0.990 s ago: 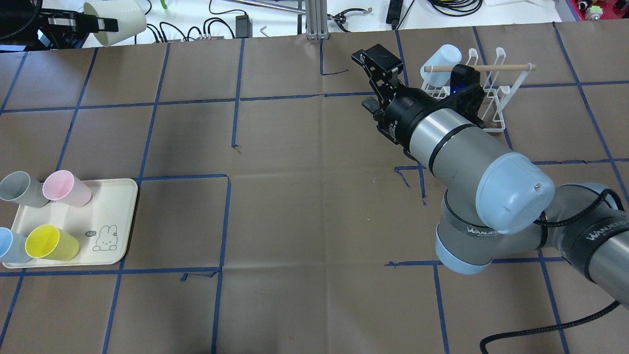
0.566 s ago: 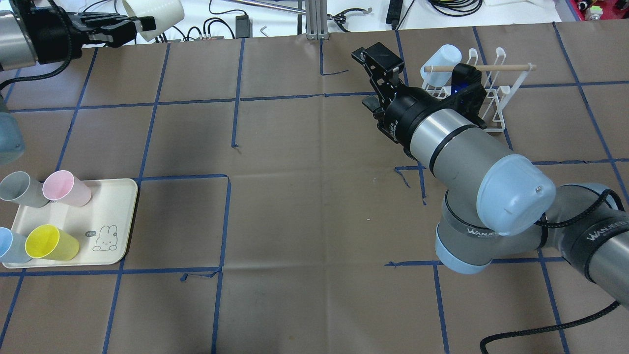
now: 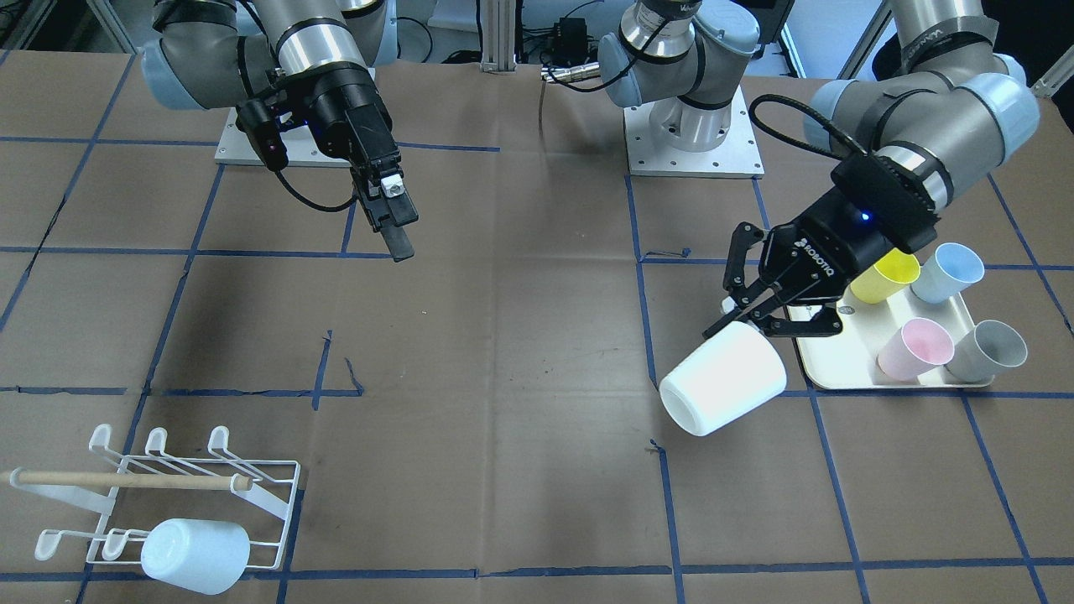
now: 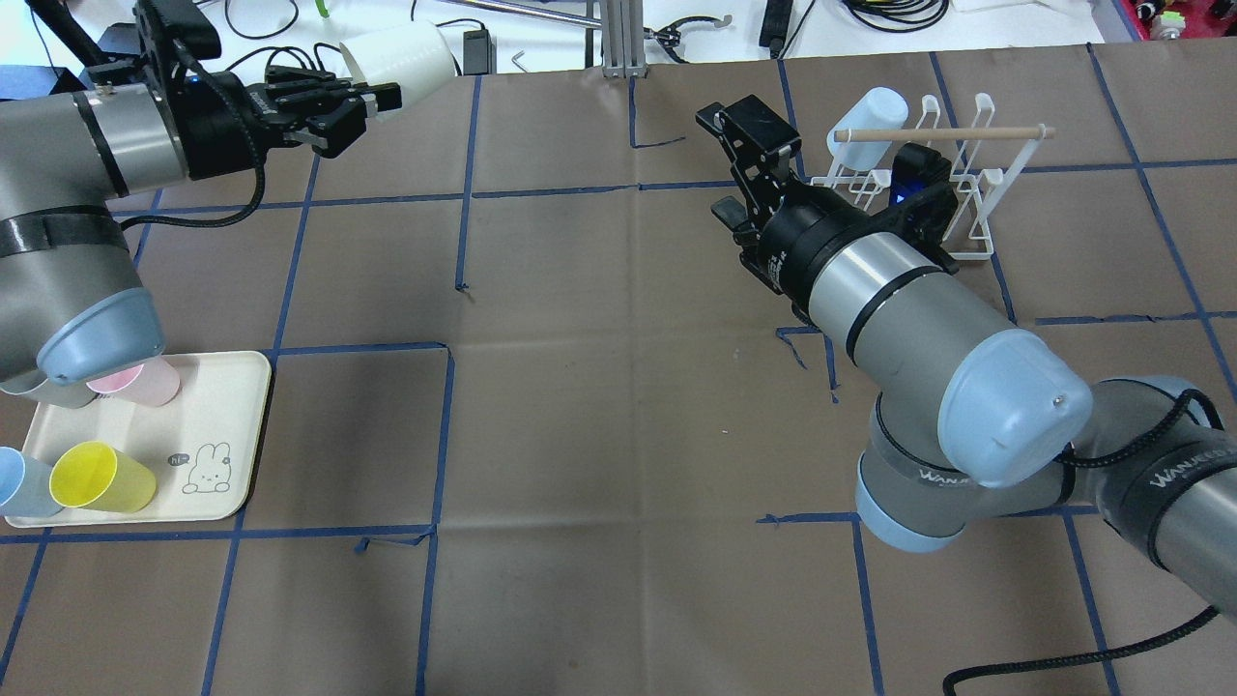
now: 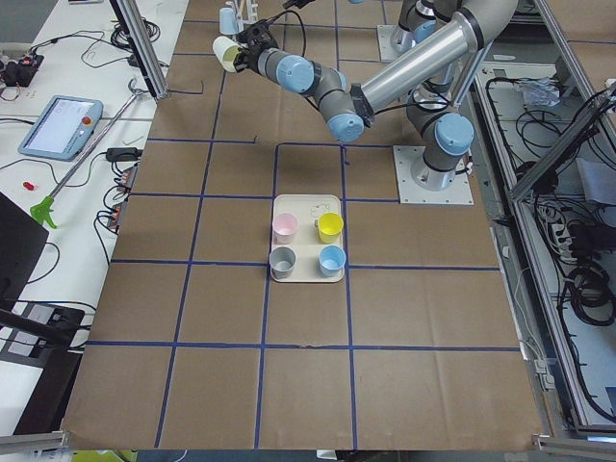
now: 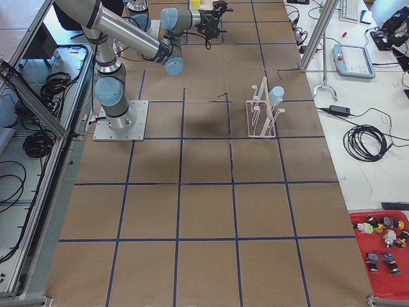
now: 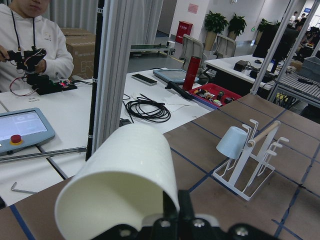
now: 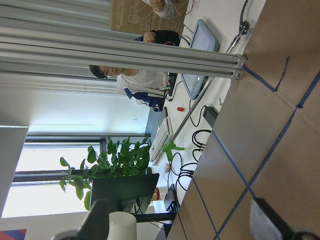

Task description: Transfer IKEA cup to right arm and place on rack

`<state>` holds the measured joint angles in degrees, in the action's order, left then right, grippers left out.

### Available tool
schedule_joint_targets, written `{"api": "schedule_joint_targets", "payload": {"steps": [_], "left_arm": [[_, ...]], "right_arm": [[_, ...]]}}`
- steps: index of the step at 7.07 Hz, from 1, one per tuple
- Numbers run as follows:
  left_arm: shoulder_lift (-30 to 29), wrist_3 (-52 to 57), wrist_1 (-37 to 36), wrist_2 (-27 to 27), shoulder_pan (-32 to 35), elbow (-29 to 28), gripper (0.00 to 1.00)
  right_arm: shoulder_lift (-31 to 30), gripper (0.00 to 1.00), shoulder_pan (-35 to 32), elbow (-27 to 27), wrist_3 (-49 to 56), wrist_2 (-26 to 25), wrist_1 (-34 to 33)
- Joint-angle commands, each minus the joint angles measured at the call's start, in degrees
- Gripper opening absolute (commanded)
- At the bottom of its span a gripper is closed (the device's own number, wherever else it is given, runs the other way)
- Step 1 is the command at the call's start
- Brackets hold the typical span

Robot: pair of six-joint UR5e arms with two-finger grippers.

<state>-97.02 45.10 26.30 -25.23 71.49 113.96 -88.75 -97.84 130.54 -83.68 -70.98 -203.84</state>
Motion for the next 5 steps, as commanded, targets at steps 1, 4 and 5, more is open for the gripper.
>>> {"api": "schedule_joint_targets", "payload": {"steps": [1, 4, 5], "left_arm": [[-0.19, 0.07, -3.09, -0.78, 4.18, 1.52, 0.00], [-0.19, -0.97, -12.64, -0.87, 6.72, 8.10, 0.00], [-0.19, -2.98, -13.54, -0.96, 8.48, 8.20, 0.00]], "right_arm": [[0.07, 1.00, -0.15, 0.77, -3.24, 2.41, -0.50], [-0.01, 1.00, -0.77, 0.77, -2.71, 1.91, -0.24], [0.07, 1.00, -1.64, 0.60, -3.41, 1.90, -0.32]]}}
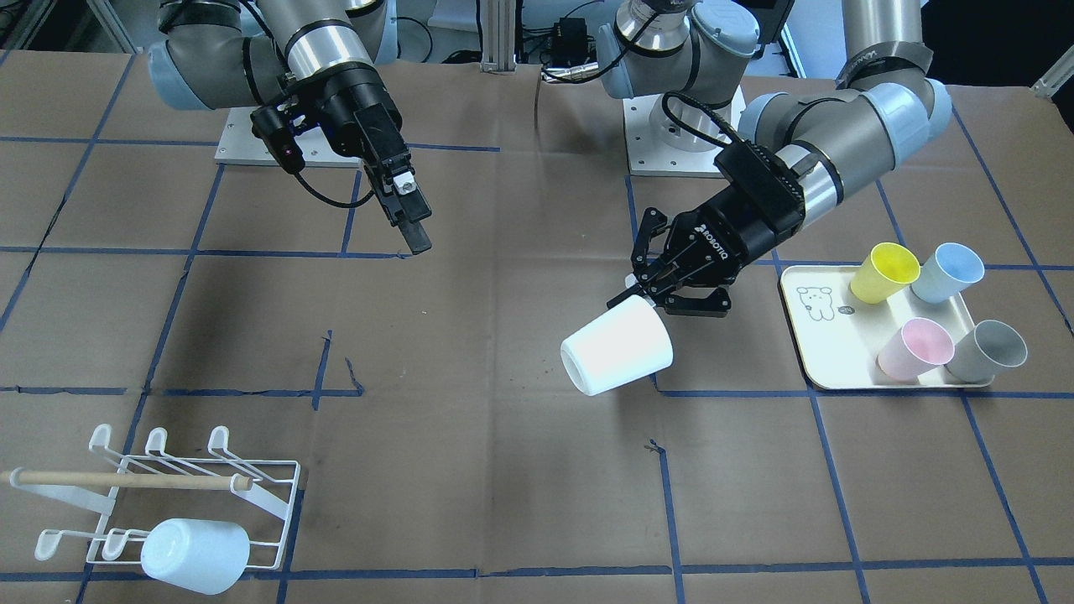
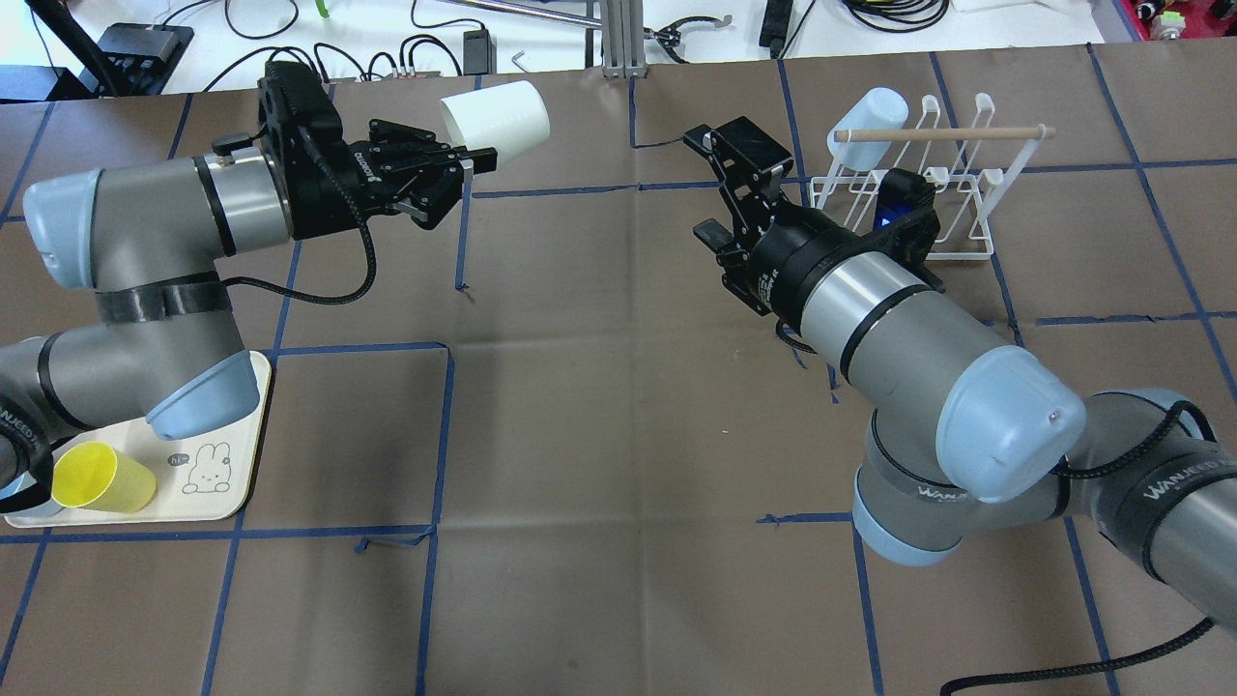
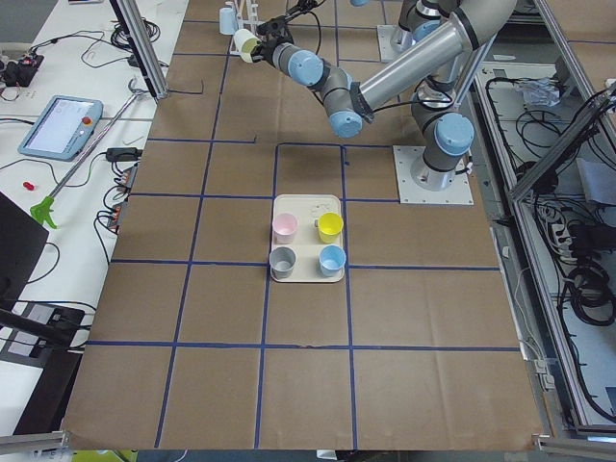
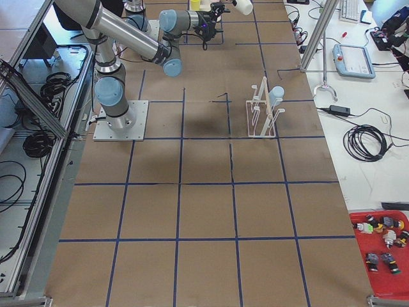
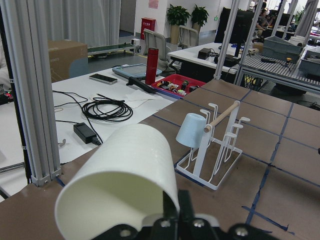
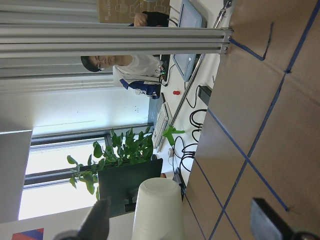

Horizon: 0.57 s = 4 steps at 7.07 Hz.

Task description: Transfer IKEA cup to right arm and place on rack

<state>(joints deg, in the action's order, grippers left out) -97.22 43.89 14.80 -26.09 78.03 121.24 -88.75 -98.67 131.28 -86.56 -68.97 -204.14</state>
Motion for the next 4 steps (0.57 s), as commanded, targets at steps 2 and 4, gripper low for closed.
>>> {"api": "schedule_joint_targets", "payload": {"steps": [2, 4], "left_arm": [[-0.08, -2.23, -2.49, -0.27, 3.18, 1.02, 0.00], [-0.16, -2.67, -2.67, -1.67, 5.01, 1.11, 0.00]], "right_arm": [[2.87, 1.00, -2.40, -0.59, -0.45, -1.50, -0.12], [4.37, 0.99, -3.80, -2.78, -4.55, -4.30, 0.41]]}}
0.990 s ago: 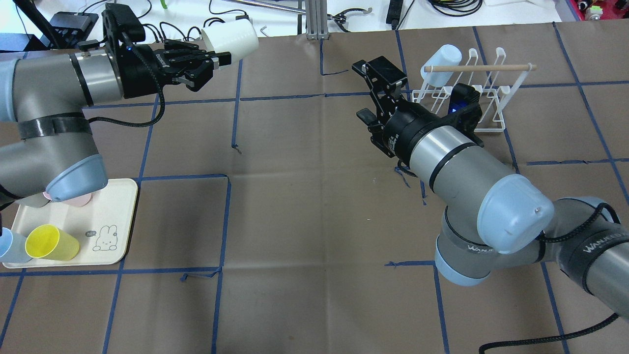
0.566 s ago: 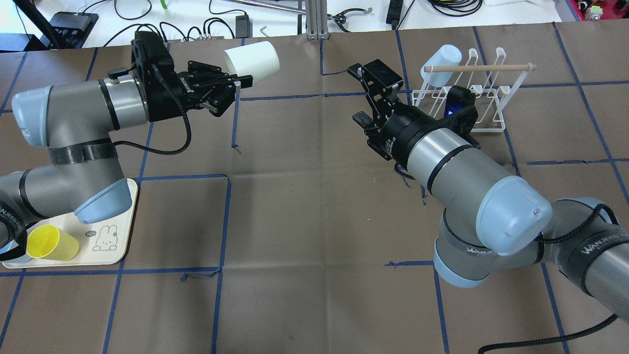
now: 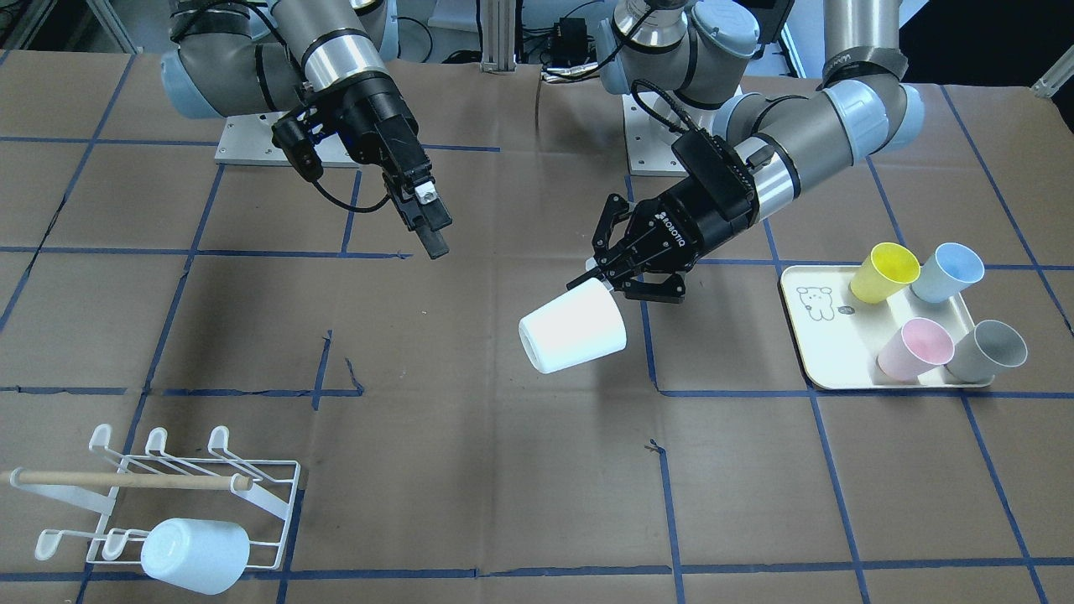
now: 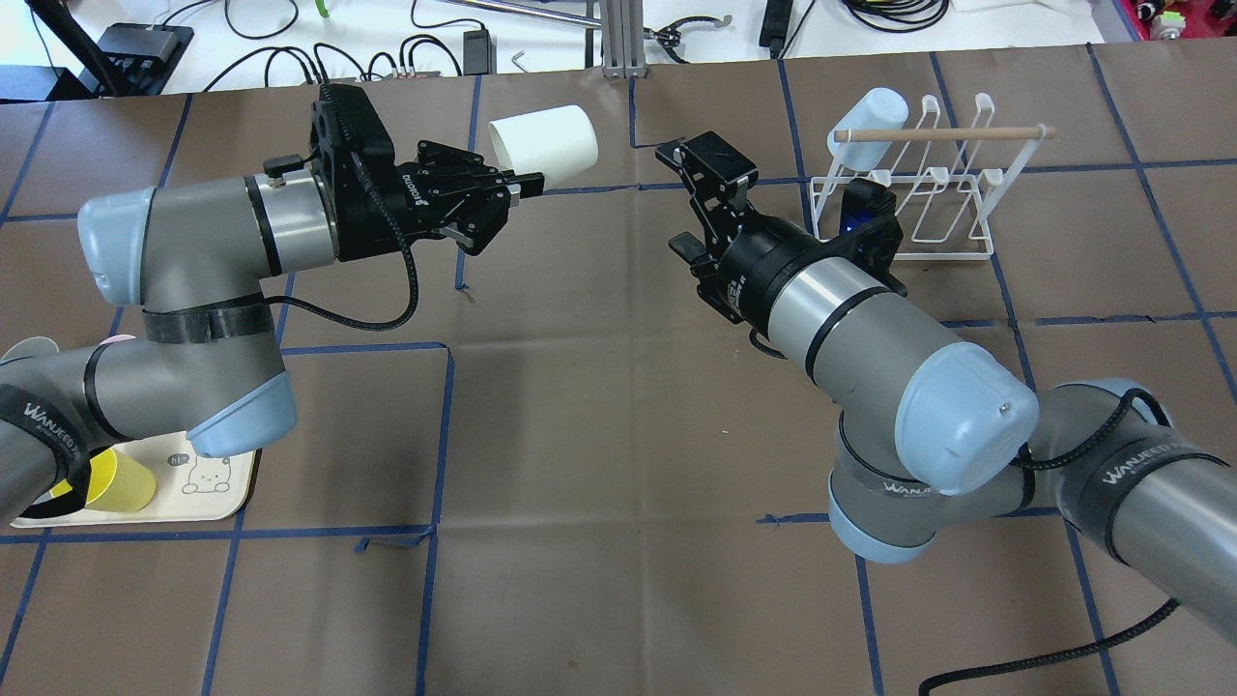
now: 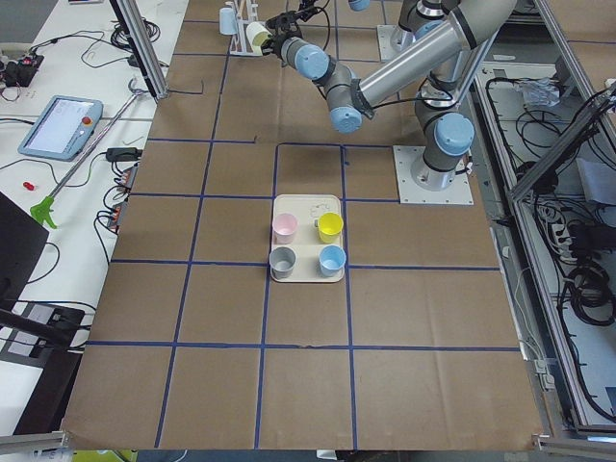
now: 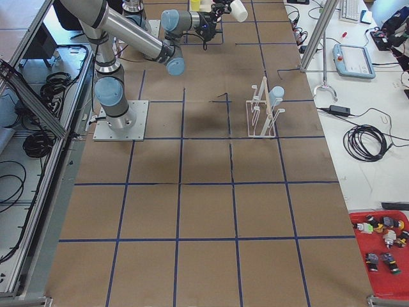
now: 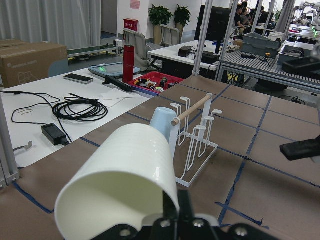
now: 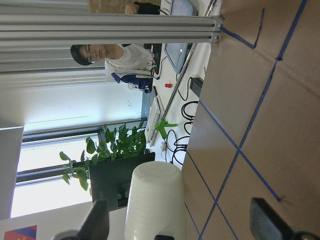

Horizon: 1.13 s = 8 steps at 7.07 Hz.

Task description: Transfer IKEA cup to right arm and place on rack

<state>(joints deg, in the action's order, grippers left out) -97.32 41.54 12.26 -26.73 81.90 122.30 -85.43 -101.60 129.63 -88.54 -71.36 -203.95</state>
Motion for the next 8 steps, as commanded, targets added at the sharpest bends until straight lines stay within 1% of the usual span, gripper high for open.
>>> {"api": "schedule_joint_targets", "payload": {"steps": [1, 3, 5, 7, 8], "left_arm": [[-0.15, -1.11, -0.21, -2.96, 2.37, -0.04, 0.00], [-0.24, -1.11, -0.56, -3.07, 2.82, 0.04, 0.00], [-0.24, -1.11, -0.57, -3.07, 2.91, 0.13, 0.00], [-0.24, -1.11, -0.57, -3.07, 2.91, 0.04, 0.00], [-0.24, -1.11, -0.57, -3.07, 2.91, 0.04, 0.00]], "right_arm": [[2.71, 0.99, -2.27, -2.70, -3.39, -2.38, 0.22], [7.36, 0.99, -3.68, -7.18, -3.40, -2.82, 0.22], [10.18, 0.99, -3.78, -8.17, -3.31, -2.65, -0.39], [11.77, 0.99, -3.95, -10.53, -3.31, -2.74, -0.13], [12.30, 0.99, -3.95, -10.89, -3.31, -2.74, 0.04]]}}
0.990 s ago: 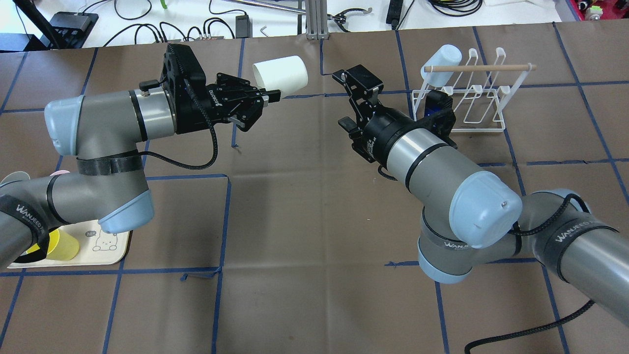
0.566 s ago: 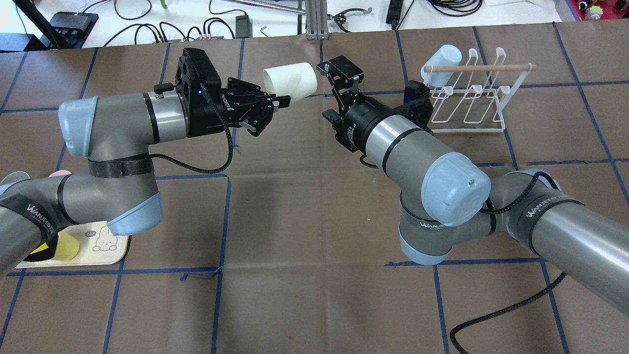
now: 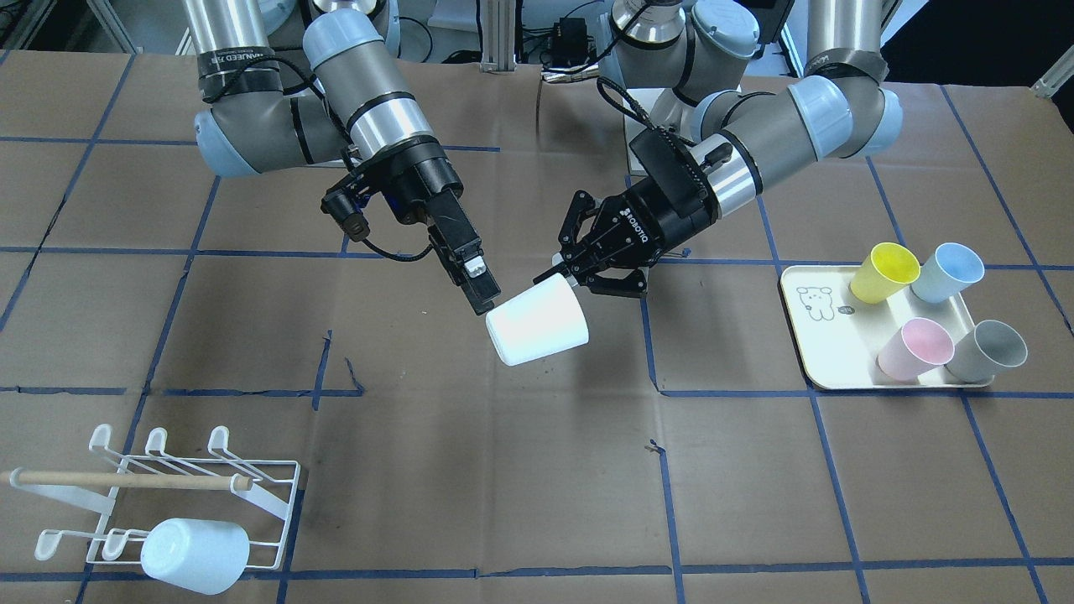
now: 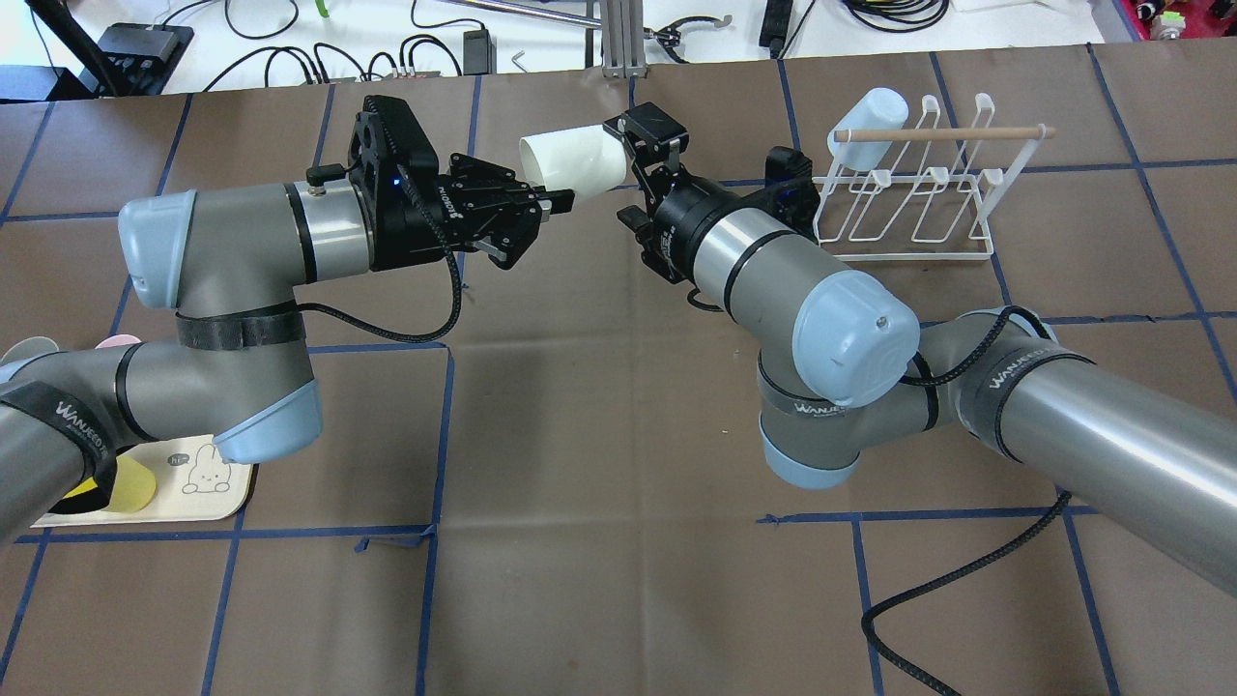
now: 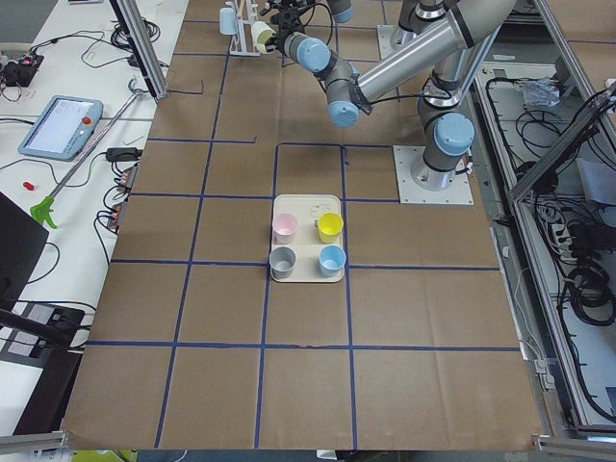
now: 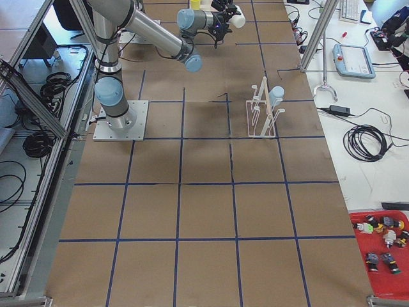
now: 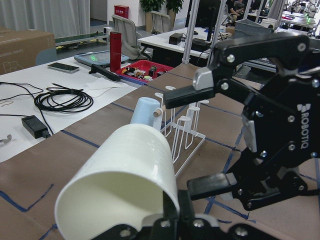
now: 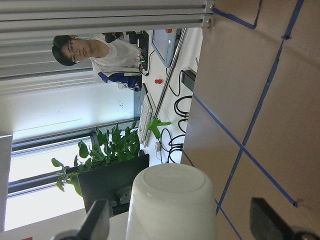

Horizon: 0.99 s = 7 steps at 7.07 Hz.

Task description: Transfer IKEA cup to right arm and place on rack

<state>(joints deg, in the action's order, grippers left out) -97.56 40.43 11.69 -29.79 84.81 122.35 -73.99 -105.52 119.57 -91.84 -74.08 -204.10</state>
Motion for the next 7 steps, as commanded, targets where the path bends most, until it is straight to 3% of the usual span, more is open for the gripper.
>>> {"api": "schedule_joint_targets", "payload": {"steps": [1, 3, 7], "left_arm": [[0.00, 0.00, 0.00, 0.00, 0.01, -0.01, 0.00], [0.00, 0.00, 0.00, 0.00, 0.01, -0.01, 0.00], [0.09, 0.00, 0.00, 0.09, 0.01, -0.01, 0.01]], "right_arm": [[1.04, 0.98, -0.12, -1.01, 0.00, -0.09, 0.37], [3.22, 0.97, -1.70, -3.98, 0.00, -0.18, 0.90], [4.03, 0.96, -3.02, -4.61, 0.00, -1.50, 1.07]]}}
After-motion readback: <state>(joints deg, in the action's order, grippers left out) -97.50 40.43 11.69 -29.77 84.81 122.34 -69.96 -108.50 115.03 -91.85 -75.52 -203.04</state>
